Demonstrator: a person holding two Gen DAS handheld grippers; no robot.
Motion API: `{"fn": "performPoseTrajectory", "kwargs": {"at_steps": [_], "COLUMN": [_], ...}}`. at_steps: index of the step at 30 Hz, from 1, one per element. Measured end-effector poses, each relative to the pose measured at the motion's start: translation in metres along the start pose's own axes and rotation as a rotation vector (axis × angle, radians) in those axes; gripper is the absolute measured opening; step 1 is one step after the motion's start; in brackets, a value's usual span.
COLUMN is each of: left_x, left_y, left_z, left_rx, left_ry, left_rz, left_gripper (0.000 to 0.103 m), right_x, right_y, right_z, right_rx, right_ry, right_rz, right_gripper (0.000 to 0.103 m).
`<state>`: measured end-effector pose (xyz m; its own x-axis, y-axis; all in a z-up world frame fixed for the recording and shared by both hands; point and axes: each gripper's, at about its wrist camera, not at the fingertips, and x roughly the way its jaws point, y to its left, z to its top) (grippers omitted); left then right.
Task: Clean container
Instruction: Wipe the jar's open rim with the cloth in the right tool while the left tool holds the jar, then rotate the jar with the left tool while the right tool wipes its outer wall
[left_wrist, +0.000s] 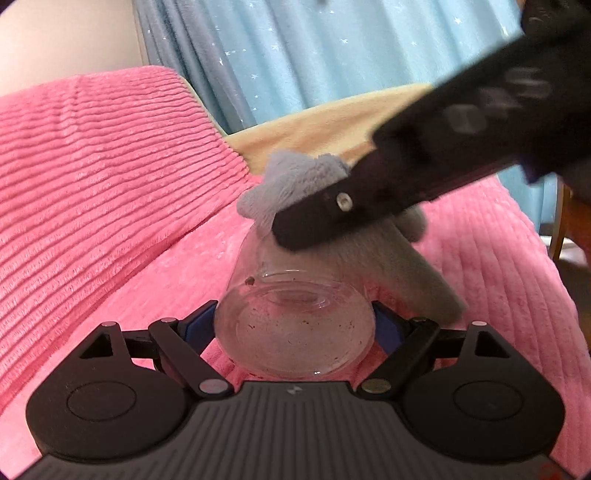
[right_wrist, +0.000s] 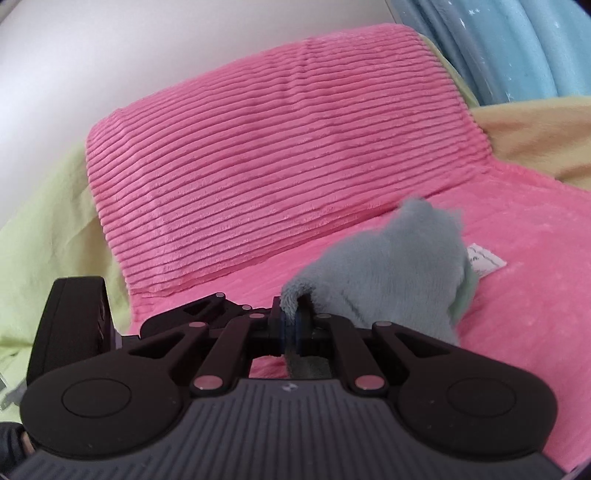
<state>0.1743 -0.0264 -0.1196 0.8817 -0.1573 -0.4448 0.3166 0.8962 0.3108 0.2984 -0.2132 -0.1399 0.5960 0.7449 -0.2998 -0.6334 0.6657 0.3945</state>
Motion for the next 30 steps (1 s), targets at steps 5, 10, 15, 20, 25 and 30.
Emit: {"fn": "performPoseTrajectory", "kwargs": {"at_steps": [5,10,15,20,25,30], "left_x": [0.002,0.002,0.003,0.004,0.005,0.008], "left_y": [-0.004,-0.018,-0.020,-0.015,-0.012,-0.001], "left_z": [0.001,0.002,-0.001,-0.001,0.001,0.005], "left_rx": [0.040,0.155,0.211,0.184,0.144,0.064], "left_ry": [-0.002,-0.013,-0.022,-0.016,-0.006,0.017], "left_rz": [0.010,0.038,0.045,0.028,0.018,-0.013], "left_gripper": [0.085,0.085,0.085,0.085,0.085,0.090], "right_x": [0.016,0.028,0.026,0.025,0.024,0.023], "right_y": [-0.024,-0.038,-0.036,-0.035,-0.033,-0.031], "right_z": [0.013,0.020,0.019,0.019,0.018,0.017], "right_rx": [0.043,0.061,0.055,0.049,0.042,0.036], "right_ry": [-0.047,-0.081,-0.077,-0.073,-0.069,-0.065], "right_rz": [-0.056,-0.106,-0.103,-0.101,-0.098,-0.095], "right_gripper": [0.003,0.004,0.004,0.002,0.002,0.002]}}
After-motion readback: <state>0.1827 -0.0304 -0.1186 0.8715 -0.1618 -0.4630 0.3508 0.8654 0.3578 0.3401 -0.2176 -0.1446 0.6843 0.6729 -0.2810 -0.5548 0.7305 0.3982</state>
